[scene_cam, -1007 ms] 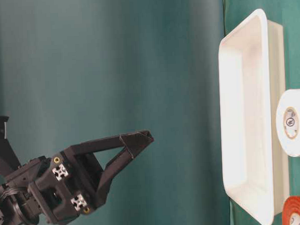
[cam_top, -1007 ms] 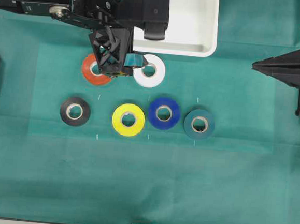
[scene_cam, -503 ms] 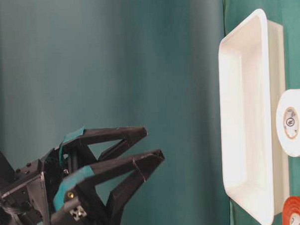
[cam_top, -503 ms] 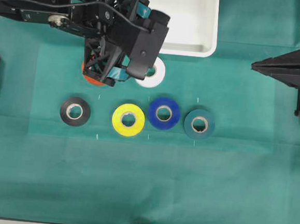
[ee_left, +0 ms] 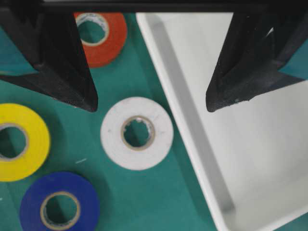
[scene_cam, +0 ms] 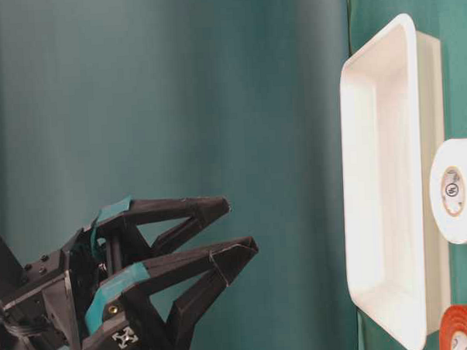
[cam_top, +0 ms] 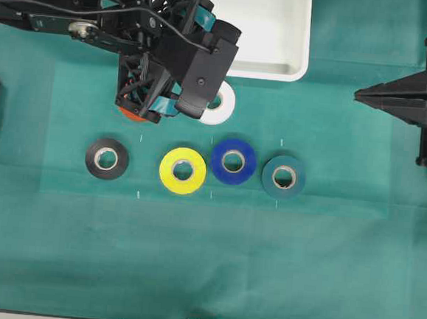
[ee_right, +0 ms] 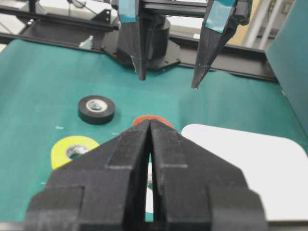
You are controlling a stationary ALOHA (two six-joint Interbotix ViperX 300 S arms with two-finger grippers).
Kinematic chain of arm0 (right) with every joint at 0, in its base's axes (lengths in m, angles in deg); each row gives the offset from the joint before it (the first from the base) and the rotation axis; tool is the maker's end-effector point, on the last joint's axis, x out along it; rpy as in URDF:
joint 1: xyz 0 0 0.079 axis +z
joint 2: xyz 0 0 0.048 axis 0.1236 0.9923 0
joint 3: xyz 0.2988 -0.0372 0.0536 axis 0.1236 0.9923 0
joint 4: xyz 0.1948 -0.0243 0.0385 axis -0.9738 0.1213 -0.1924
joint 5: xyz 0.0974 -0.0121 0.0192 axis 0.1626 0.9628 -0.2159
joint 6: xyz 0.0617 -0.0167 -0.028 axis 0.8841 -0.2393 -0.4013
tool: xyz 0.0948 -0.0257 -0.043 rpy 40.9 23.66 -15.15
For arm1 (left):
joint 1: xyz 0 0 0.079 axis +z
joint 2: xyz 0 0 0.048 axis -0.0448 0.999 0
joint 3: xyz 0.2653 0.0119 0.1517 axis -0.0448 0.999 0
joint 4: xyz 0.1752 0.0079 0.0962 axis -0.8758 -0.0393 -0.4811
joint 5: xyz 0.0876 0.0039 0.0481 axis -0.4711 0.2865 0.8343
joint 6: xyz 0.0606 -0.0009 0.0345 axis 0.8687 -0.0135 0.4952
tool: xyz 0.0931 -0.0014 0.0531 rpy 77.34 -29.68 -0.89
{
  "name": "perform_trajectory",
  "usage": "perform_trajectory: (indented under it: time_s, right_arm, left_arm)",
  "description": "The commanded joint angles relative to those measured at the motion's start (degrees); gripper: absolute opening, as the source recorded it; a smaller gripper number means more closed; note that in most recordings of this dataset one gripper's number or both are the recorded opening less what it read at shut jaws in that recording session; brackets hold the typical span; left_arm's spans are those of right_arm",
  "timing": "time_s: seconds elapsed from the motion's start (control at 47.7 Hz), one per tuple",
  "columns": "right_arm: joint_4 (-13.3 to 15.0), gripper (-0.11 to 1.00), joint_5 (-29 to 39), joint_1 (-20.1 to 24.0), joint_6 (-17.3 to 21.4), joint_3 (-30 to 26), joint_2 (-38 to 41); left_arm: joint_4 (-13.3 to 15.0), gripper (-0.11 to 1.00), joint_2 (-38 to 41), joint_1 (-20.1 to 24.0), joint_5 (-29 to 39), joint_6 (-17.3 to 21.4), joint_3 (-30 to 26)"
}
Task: Pick up the tape from a random location and place it into the white case.
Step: 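Rotate the left gripper and lower it over the white tape roll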
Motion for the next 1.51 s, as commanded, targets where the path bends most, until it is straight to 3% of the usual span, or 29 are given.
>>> perform_trajectory:
  time_s: [0.0, 0.42, 1.489]
  right_arm:
    - [0.0, 0.00, -0.1, -0.1, 0.0, -1.6, 0.2]
    - [0.0, 0.00, 1.0, -0.1, 0.0, -2.2, 0.3]
    - [0.0, 0.00, 1.4, -0.2, -0.1, -2.1, 0.8]
  left_arm:
    - [-0.1, 1.00, -0.7, -0.2, -0.4, 0.1, -1.1]
    - [-0.2, 1.00, 2.7, -0.8, -1.8, 0.1, 0.8]
    - [-0.3, 1.00, 13.4, -3.1, -13.4, 0.3, 6.8]
